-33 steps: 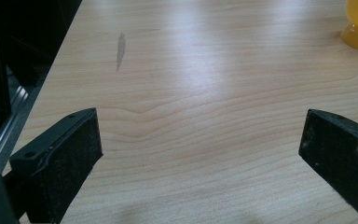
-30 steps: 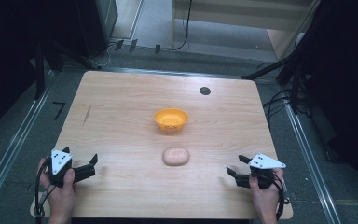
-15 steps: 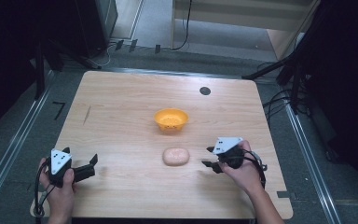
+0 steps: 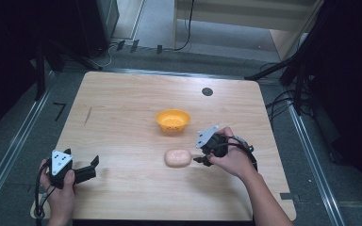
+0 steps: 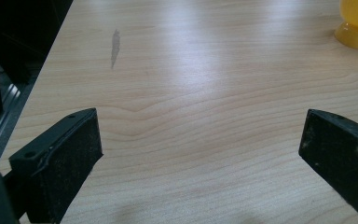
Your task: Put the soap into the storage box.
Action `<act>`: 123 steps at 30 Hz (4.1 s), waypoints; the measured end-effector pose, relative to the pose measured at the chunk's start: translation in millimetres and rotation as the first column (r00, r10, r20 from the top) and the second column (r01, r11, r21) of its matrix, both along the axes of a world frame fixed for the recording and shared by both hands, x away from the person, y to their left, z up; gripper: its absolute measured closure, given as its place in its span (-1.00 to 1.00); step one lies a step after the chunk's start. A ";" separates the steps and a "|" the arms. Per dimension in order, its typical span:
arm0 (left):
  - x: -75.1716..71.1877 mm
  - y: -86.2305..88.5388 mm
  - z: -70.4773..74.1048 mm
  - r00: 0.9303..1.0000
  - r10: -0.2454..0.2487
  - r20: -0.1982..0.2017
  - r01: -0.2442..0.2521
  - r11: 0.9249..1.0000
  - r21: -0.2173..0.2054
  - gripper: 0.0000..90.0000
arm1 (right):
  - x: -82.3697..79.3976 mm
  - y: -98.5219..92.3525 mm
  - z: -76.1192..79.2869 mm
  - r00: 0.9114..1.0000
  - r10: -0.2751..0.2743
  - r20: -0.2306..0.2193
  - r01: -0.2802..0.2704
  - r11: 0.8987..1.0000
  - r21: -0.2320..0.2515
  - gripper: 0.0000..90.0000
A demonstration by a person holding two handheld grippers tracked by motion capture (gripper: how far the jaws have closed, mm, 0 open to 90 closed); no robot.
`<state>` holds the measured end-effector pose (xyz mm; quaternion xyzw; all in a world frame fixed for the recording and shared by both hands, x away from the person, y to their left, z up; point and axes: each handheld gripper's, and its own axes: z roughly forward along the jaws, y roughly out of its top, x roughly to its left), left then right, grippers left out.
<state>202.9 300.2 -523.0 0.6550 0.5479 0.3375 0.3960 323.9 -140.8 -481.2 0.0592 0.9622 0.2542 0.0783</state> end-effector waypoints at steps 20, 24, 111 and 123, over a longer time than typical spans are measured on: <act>0.2 -1.7 0.0 1.000 -0.005 -0.003 0.005 1.000 0.019 -1.00 | 15.7 52.6 -5.8 0.987 0.136 -0.087 -0.144 0.985 -0.099 -0.09; 0.3 -1.7 0.0 1.000 -0.006 -0.005 0.006 1.000 0.018 -1.00 | 16.1 56.8 -7.6 0.986 0.139 -0.095 -0.149 0.984 -0.102 -0.18; 1.5 -0.8 0.0 1.000 -0.018 -0.020 0.018 1.000 0.008 -1.00 | 30.9 70.8 -16.8 0.984 0.113 -0.137 -0.138 0.973 -0.183 -0.27; 1.4 -0.9 -0.1 1.000 -0.020 -0.019 0.020 1.000 0.010 -1.00 | 41.4 68.8 11.4 0.985 0.127 -0.120 -0.145 0.976 -0.162 -0.27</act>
